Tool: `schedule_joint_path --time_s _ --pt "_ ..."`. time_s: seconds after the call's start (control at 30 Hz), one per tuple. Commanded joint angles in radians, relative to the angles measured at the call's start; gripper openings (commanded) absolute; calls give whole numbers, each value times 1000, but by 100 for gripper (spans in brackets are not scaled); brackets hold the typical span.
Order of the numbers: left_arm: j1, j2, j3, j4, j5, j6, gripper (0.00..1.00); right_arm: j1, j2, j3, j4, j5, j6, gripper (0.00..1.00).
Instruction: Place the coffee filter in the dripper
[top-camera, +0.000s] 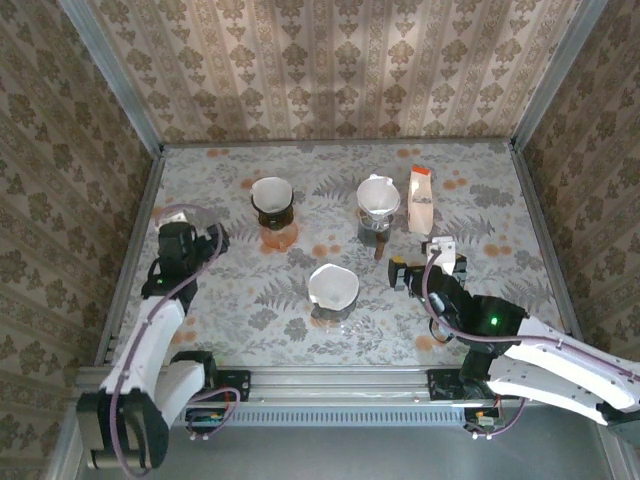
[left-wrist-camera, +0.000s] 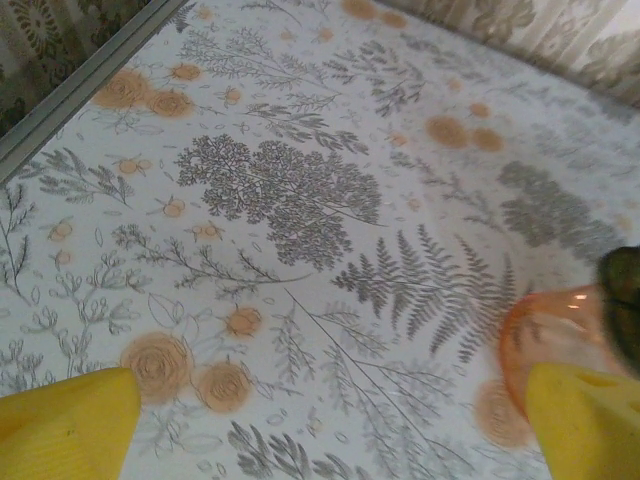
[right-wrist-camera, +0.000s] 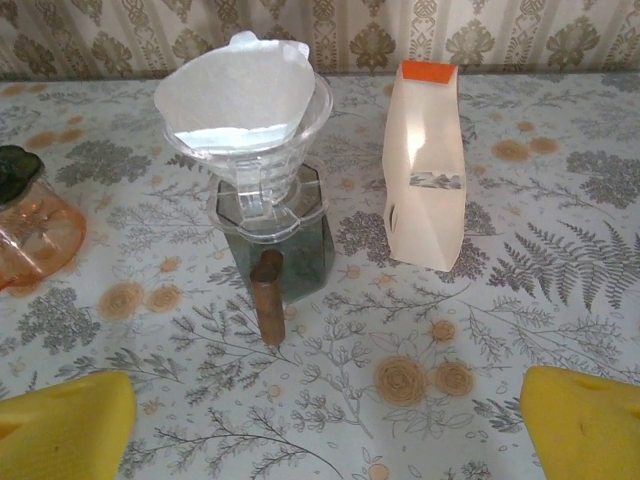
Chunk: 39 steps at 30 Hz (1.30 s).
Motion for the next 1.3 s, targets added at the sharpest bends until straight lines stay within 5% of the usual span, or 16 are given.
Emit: schedule_joint_path --time_s 0.0,0.47,0.7,0.77,0.83,0.9,1.1,1.27 --pt "6 94 -26 206 -62 149 100 -10 -21 -29 62 32 -21 100" --pt "5 445 -139 803 -125 448 100 -24 -61 -67 81 38 -40 100" --pt "90 499 -57 708 59 395 100 -33 -28 -53 51 89 5 100" --pt "85 541 -149 924 100 399 100 -36 -19 -54 51 93 5 100" --pt "24 636 -251 1232 -31 445 100 -41 -9 -54 57 90 -2 100" --pt "36 585 -187 1014 -33 401 100 -44 0 -55 65 90 -10 100" --pt "44 600 -193 1053 -18 407 100 -81 15 -43 50 117 26 100" --pt "30 605 -197 1072 -70 412 100 -222 29 -11 45 67 5 100"
